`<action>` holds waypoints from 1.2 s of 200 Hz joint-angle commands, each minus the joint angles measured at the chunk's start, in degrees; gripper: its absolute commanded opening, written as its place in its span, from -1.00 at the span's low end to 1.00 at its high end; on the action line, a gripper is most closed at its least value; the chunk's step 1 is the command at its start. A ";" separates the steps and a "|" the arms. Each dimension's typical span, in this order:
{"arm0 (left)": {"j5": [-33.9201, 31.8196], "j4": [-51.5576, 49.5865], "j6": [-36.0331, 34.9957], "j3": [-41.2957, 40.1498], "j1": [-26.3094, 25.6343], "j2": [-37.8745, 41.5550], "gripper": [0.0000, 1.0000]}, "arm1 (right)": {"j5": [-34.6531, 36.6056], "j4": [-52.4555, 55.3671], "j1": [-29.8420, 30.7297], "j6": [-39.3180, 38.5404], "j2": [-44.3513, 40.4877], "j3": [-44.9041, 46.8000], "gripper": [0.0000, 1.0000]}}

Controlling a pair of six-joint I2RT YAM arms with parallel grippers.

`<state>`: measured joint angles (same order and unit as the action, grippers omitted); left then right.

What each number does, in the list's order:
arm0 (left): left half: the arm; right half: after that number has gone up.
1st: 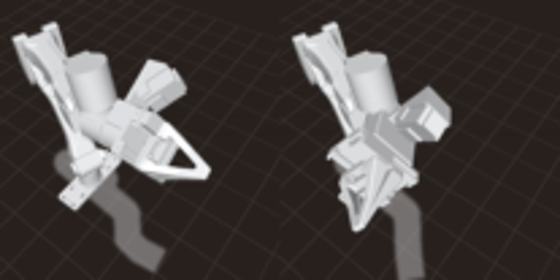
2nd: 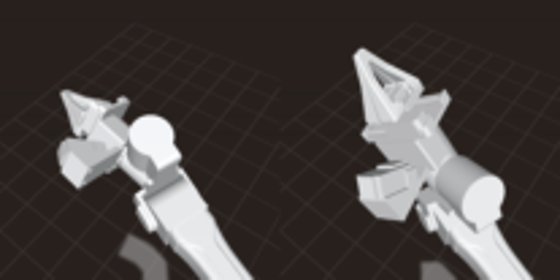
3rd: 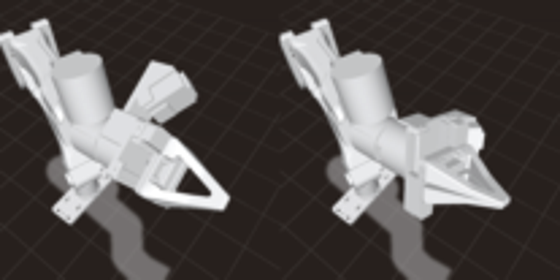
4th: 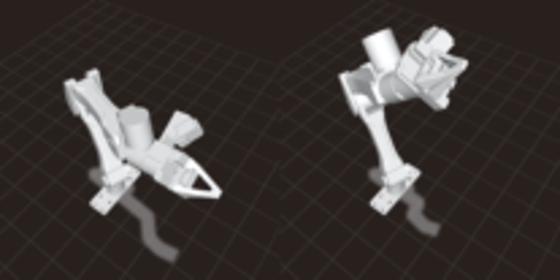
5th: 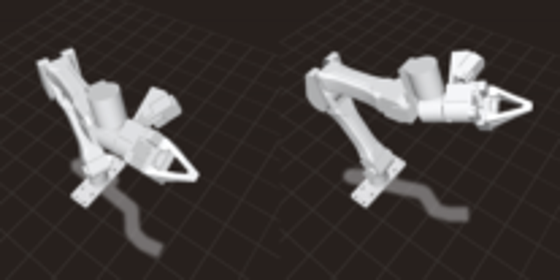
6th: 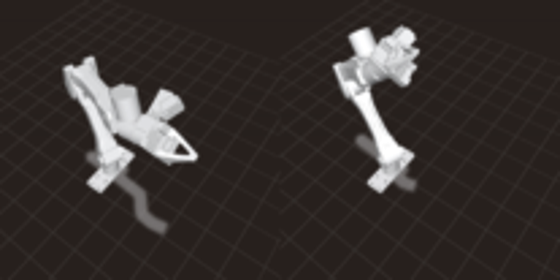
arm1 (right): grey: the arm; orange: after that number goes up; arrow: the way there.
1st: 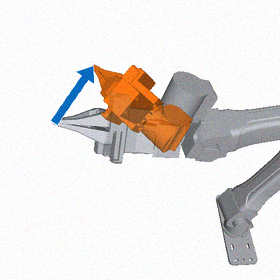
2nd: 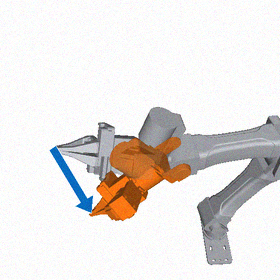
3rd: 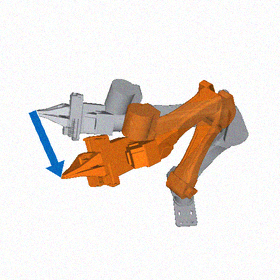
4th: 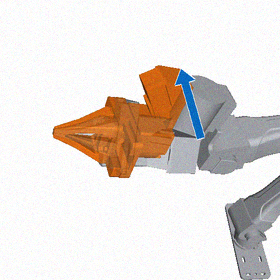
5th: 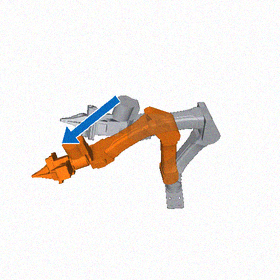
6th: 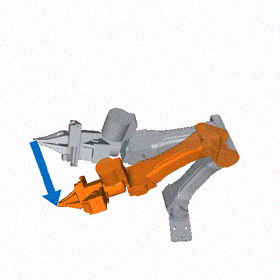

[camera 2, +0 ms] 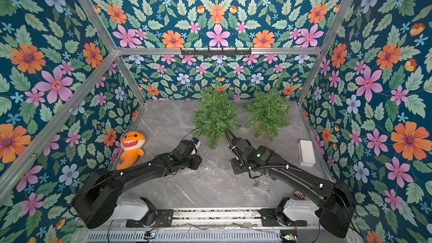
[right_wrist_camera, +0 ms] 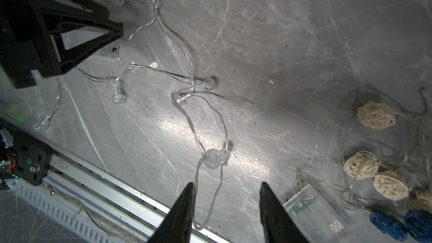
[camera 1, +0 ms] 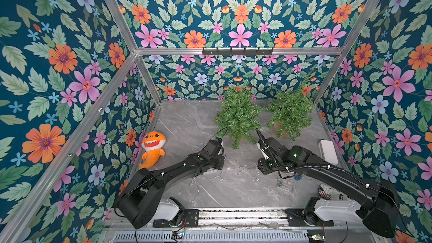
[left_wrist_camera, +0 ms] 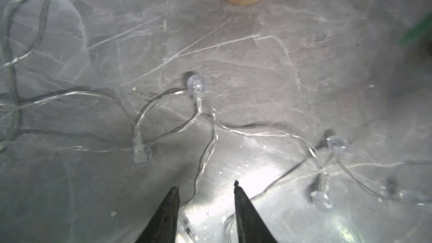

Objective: Wrap string light around the christmas tree
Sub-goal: Pick up the light string from the center of the board.

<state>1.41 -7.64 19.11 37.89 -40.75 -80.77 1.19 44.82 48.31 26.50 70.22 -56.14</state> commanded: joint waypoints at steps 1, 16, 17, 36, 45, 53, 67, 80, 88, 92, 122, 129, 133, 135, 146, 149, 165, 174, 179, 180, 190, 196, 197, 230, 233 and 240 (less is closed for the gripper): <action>-2.17 2.12 -2.10 1.32 -0.46 -2.54 -0.20 | 0.47 -1.56 0.03 0.59 -0.66 0.97 -0.06; -3.73 1.97 -2.90 2.23 -0.62 -4.23 -0.21 | 0.71 -1.93 0.03 0.74 -1.77 1.94 -0.03; -3.85 1.95 -2.92 2.30 -0.63 -4.31 -0.21 | 0.73 -1.97 0.03 0.74 -1.85 1.97 -0.03; -3.92 2.91 -3.74 2.68 -0.68 -5.64 -0.22 | 0.49 -2.32 0.03 0.73 -2.46 2.41 0.01; -3.57 2.98 -3.94 3.05 -0.82 -6.74 -0.24 | 0.41 -2.42 0.02 0.82 -2.55 2.67 0.00; -3.67 2.90 -4.14 3.40 -1.07 -7.86 -0.26 | 0.30 -2.62 0.00 0.93 -2.66 2.75 0.01; -4.02 2.42 -4.35 3.65 -1.55 -9.48 -0.29 | 0.43 -2.84 0.03 1.01 -3.01 3.08 0.01; -4.48 1.79 -4.69 3.84 -1.91 -10.59 -0.30 | 0.74 -2.80 -0.02 1.10 -3.49 3.31 0.02; -4.36 1.58 -4.73 3.79 -2.16 -10.89 -0.30 | 1.02 -2.87 0.02 1.10 -3.78 3.40 0.02; -4.30 1.57 -4.70 3.72 -2.30 -10.97 -0.30 | 1.16 -2.71 0.02 1.10 -3.91 3.40 0.02; -4.29 0.61 -4.02 3.34 -2.52 -12.72 -0.59 | 1.45 -2.54 -0.01 1.10 -4.16 3.24 0.02; -3.69 0.70 -3.92 3.33 -2.49 -13.05 -0.68 | 1.45 -2.46 0.02 1.10 -4.32 3.23 0.02; -3.41 0.47 -3.91 3.33 -2.56 -13.31 -0.73 | 1.53 -2.42 0.03 1.10 -4.42 3.16 0.02; -3.36 0.33 -3.84 3.40 -2.57 -13.39 -0.75 | 1.53 -2.38 0.03 1.10 -4.39 3.15 0.02; -3.41 -0.47 -3.31 3.51 -2.61 -13.19 -0.85 | 1.83 -1.95 0.02 1.02 -4.81 2.93 0.02; -3.46 -0.65 -3.23 3.55 -2.59 -13.00 -0.89 | 1.92 -1.79 0.03 0.98 -4.89 2.82 0.02; -3.92 -1.84 -2.89 3.60 -2.58 -11.26 -1.00 | 2.58 -0.67 0.03 0.60 -5.49 2.37 0.03; -4.11 -2.64 -2.62 3.74 -2.58 -9.76 -1.00 | 2.88 -0.19 0.02 0.32 -5.61 2.10 0.03; -4.12 -2.97 -2.67 3.77 -2.63 -8.82 -1.00 | 2.98 -0.04 -0.02 0.16 -5.71 1.87 0.03; -4.08 -3.07 -2.67 3.77 -2.61 -8.54 -1.00 | 3.00 0.03 0.00 0.19 -5.71 1.85 0.03; -4.33 -4.19 -2.91 4.07 -2.51 -6.26 -1.00 | 3.11 0.33 -0.01 -0.12 -5.70 1.44 0.03; -4.61 -5.28 -3.15 4.41 -2.43 -4.72 -1.00 | 3.09 0.51 0.01 -0.19 -5.70 1.38 0.03; -4.68 -5.50 -3.22 4.44 -2.42 -4.51 -1.00 | 3.15 0.48 -0.03 -0.25 -5.70 1.34 0.03; -2.82 -10.40 -4.42 6.00 0.25 4.70 -1.00 | 3.42 1.90 -0.23 -1.82 -5.71 0.22 0.07; -2.63 -10.69 -4.51 6.09 0.62 5.47 -1.00 | 3.27 2.09 -0.38 -1.96 -5.67 0.17 0.08; -1.98 -11.22 -4.69 6.30 1.27 7.05 -1.00 | 2.23 2.41 -1.02 -2.23 -5.39 0.21 0.10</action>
<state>-2.63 -14.13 15.75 43.38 -41.17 -77.93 3.42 45.15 48.14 25.56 64.66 -55.53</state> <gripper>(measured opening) 0.058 0.537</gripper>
